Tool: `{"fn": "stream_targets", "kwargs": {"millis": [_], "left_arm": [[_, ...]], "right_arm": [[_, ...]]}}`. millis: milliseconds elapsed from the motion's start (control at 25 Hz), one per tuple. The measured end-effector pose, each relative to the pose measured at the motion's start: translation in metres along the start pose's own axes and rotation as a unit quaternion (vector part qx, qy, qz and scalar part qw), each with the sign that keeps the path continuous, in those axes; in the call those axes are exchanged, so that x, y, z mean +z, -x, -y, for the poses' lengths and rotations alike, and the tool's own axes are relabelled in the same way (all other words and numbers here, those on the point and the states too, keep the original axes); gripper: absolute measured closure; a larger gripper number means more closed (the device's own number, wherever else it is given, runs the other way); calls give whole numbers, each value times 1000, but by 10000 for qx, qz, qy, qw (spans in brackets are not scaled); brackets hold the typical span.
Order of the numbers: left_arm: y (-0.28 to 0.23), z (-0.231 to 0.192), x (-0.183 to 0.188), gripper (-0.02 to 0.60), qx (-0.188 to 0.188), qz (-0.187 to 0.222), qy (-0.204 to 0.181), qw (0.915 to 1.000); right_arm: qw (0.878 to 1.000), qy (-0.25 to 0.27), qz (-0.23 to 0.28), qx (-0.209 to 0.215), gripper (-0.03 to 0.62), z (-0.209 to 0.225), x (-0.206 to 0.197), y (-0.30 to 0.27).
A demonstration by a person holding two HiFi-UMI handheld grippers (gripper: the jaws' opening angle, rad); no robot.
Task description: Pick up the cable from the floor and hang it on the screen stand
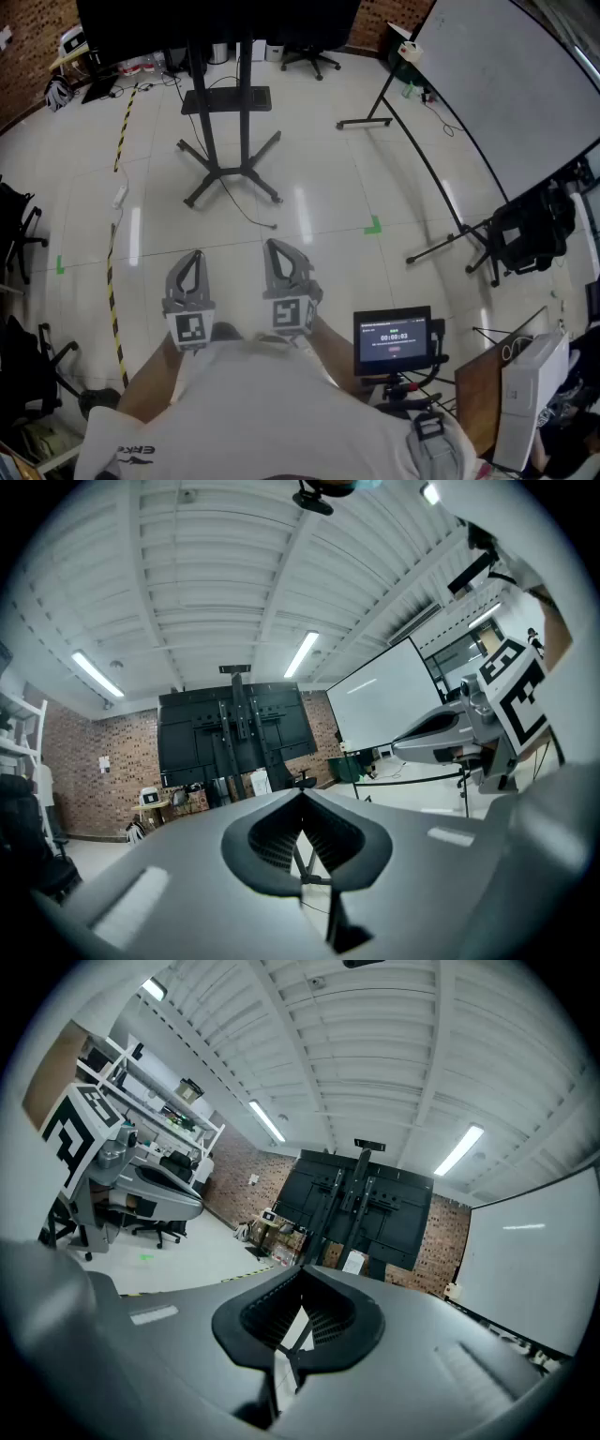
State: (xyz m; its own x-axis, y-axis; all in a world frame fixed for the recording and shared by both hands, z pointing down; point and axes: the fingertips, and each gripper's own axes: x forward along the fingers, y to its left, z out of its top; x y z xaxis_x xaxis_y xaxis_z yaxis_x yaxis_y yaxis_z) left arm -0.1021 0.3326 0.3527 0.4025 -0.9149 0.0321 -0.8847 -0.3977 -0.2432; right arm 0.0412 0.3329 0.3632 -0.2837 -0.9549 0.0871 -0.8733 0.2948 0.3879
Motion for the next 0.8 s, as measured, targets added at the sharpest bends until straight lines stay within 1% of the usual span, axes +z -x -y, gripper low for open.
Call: {"fn": "stream_targets", "kwargs": {"millis": [200,360,520,720,800], "left_arm": [[-19,-4,-6,580,49,-61,-9,10000],[-49,-15,-14,580,8,-58,10,10000],[-93,-40,-29,580,-108,159,-275,9994],[-157,-73,-36,580,-173,121,-38,9998],[-187,-88,-36,580,-217,191,-40,9996]], "right_arm": [[10000,-53,6,-41,580,10,-9,-15],[9999,-57,-121,-65,580,20,-17,-44],[9997,7,-228,-100,580,23,-25,-90],[9993,64,-329,-182,580,39,-23,-158],[9990,63,-375,-226,580,47,-20,-189]]}}
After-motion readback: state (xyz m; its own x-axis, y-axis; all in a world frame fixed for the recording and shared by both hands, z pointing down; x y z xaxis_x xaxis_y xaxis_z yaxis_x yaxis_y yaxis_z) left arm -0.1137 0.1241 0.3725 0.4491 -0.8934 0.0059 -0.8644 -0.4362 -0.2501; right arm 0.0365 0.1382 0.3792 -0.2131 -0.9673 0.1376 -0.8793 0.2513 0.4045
